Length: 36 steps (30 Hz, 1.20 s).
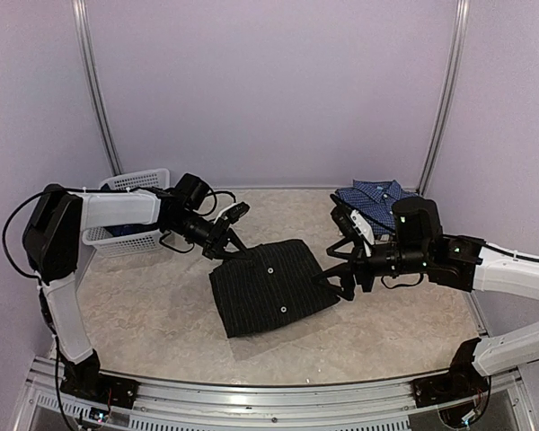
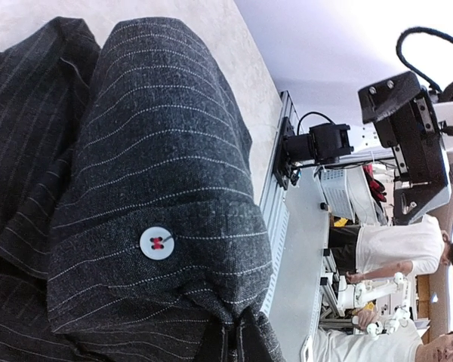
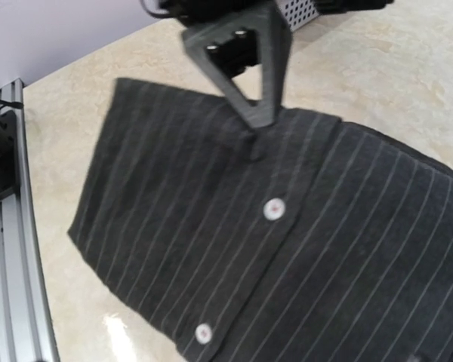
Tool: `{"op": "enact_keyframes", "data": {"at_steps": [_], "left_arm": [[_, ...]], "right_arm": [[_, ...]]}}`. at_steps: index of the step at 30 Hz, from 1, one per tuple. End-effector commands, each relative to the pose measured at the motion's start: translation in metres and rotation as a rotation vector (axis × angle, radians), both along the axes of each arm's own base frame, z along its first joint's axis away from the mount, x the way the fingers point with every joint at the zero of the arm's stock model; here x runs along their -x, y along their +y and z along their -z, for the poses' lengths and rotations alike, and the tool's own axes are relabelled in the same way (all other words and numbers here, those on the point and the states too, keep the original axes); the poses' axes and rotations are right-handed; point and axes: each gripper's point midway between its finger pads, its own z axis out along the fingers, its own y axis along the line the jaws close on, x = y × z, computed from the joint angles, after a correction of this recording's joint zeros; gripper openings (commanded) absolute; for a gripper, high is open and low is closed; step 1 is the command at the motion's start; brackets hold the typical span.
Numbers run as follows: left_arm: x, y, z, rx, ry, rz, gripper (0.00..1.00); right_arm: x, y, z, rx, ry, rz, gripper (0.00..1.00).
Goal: Fold and stack the long sleeve shirts
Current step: Fold the 2/3-rectangle-folded shirt at the center of the board.
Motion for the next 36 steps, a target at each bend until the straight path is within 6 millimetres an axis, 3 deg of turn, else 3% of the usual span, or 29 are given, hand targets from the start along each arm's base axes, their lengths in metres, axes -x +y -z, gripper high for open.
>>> {"op": "enact_keyframes", "data": {"at_steps": [1, 7, 13, 16, 20, 25, 30, 33, 35, 36], "left_arm": [[-0.025, 0.002, 0.0, 0.012, -0.031, -0.02, 0.0], [-0.038, 0.0, 0.03, 0.012, 0.019, -0.023, 0.0], [-0.069, 0.011, 0.041, 0.031, 0.03, -0.096, 0.0], [-0.076, 0.018, 0.057, 0.012, 0.062, -0.125, 0.02], [-0.073, 0.021, 0.066, 0.004, 0.074, -0.131, 0.18], [-0.074, 0.021, 0.05, 0.032, 0.031, -0.142, 0.37], [-0.08, 0.028, 0.032, 0.03, -0.035, -0.188, 0.69], [-0.085, 0.036, 0.025, 0.012, -0.075, -0.236, 0.83], [-0.09, 0.044, 0.029, -0.035, -0.09, -0.281, 0.98], [-0.094, 0.051, 0.036, -0.071, -0.094, -0.318, 0.99]], "right_arm": [[-0.003, 0.005, -0.009, -0.019, -0.034, -0.006, 0.99], [-0.002, 0.007, 0.001, -0.005, -0.02, -0.016, 0.99], [-0.001, 0.007, 0.004, -0.007, -0.016, -0.018, 1.0], [-0.002, 0.008, 0.007, -0.001, -0.011, -0.02, 1.0], [-0.002, 0.008, 0.015, 0.006, 0.002, -0.018, 1.0], [-0.002, 0.01, 0.023, 0.007, 0.025, -0.021, 1.0], [-0.007, 0.008, 0.029, 0.024, 0.035, 0.014, 1.0], [-0.009, 0.007, 0.033, 0.037, 0.045, 0.028, 1.0], [-0.009, 0.008, 0.036, 0.041, 0.053, 0.028, 0.99], [-0.009, 0.008, 0.037, 0.041, 0.056, 0.03, 1.0]]}}
